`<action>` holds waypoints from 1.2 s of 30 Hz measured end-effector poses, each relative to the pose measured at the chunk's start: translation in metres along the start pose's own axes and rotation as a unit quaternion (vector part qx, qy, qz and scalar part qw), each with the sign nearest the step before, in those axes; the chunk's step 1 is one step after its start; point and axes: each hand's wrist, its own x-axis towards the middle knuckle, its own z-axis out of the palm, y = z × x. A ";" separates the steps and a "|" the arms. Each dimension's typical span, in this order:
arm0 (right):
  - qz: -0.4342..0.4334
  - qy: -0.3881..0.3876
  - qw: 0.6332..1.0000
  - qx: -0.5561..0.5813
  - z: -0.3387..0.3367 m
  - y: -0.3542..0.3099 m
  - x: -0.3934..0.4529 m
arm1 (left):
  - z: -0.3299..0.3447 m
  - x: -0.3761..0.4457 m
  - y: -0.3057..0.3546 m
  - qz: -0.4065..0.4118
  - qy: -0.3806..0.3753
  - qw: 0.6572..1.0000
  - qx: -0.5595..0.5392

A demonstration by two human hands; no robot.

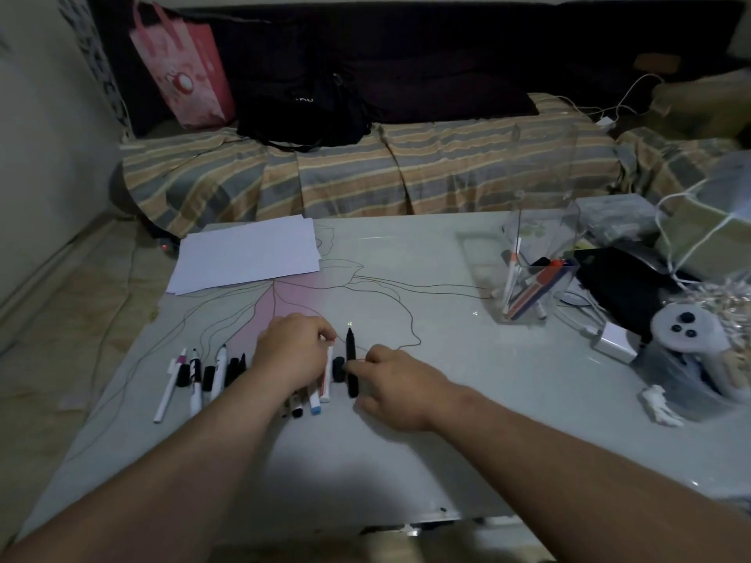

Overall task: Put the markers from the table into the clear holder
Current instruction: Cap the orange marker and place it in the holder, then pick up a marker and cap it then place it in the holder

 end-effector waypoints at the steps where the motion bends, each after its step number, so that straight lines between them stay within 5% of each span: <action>1: -0.002 0.001 1.000 -0.012 0.005 -0.003 0.002 | 0.001 -0.001 0.000 0.006 -0.001 1.000 0.017; 6: 0.056 0.068 0.996 -0.030 0.003 0.000 0.008 | 0.000 -0.008 0.008 0.028 -0.030 0.994 0.102; 20: 0.228 0.037 0.971 0.053 -0.029 0.047 -0.019 | 0.038 -0.022 0.048 0.096 0.002 0.981 0.168; 24: 0.211 0.082 0.969 0.102 -0.043 0.070 -0.028 | 0.032 -0.018 0.052 0.075 -0.004 0.997 0.004; 28: 0.135 0.176 0.975 0.010 -0.064 0.081 -0.041 | 0.017 -0.012 0.048 0.011 0.012 0.976 -0.219; 36: 0.090 0.232 0.964 -0.095 -0.070 0.063 -0.039 | 0.006 -0.015 0.054 0.026 0.031 0.970 -0.239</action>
